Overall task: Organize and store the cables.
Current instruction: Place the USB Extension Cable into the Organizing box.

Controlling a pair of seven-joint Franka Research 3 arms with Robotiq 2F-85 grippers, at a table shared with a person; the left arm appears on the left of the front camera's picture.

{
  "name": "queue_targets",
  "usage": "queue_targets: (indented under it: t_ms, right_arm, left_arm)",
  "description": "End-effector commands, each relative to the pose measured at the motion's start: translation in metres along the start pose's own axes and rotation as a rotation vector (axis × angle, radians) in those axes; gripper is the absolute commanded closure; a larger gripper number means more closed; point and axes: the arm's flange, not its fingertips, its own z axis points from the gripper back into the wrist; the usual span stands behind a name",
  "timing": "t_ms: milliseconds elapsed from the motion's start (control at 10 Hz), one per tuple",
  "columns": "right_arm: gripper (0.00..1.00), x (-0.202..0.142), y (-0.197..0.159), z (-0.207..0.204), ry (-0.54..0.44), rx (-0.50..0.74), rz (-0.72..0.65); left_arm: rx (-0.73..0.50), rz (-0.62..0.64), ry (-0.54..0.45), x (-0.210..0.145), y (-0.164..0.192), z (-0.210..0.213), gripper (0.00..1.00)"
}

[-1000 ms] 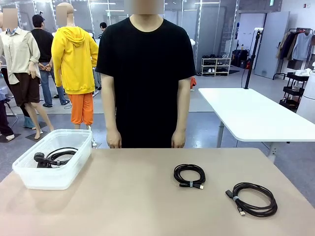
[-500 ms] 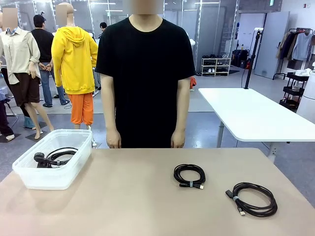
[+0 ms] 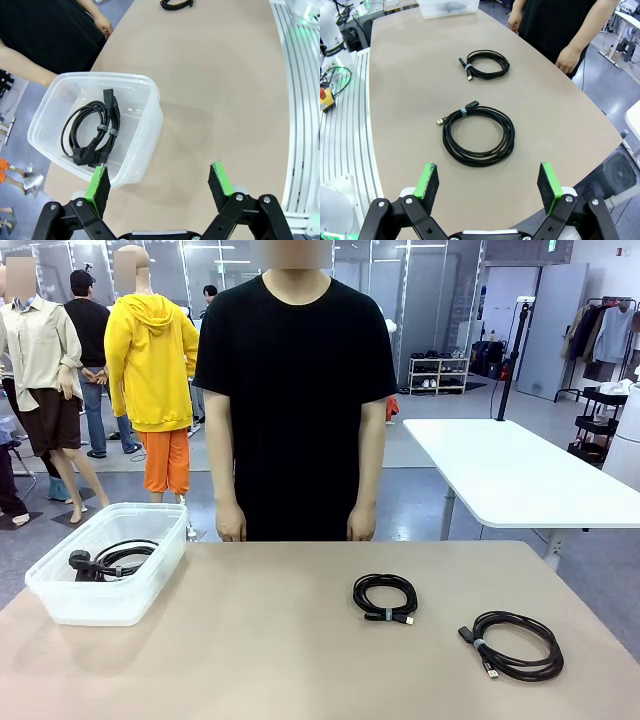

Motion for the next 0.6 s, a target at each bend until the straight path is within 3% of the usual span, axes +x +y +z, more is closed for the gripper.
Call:
queue_targets:
  t_ms: [0, 200, 500]
  right_arm:
    - [0.00, 0.002, 0.003, 0.000, 0.008, -0.001, 0.000]
    - [0.00, 0.000, 0.000, 0.000, 0.000, 0.000, 0.000]
    - [0.00, 0.113, 0.012, -0.055, 0.284, 0.060, 0.076]
  left_arm:
    - [0.001, 0.015, -0.008, 0.001, 0.002, 0.000, 0.00]
    - [0.001, 0.015, -0.008, 0.001, 0.002, 0.000, 0.00]
    - [0.001, 0.015, -0.008, 0.001, 0.002, 0.000, 0.00]
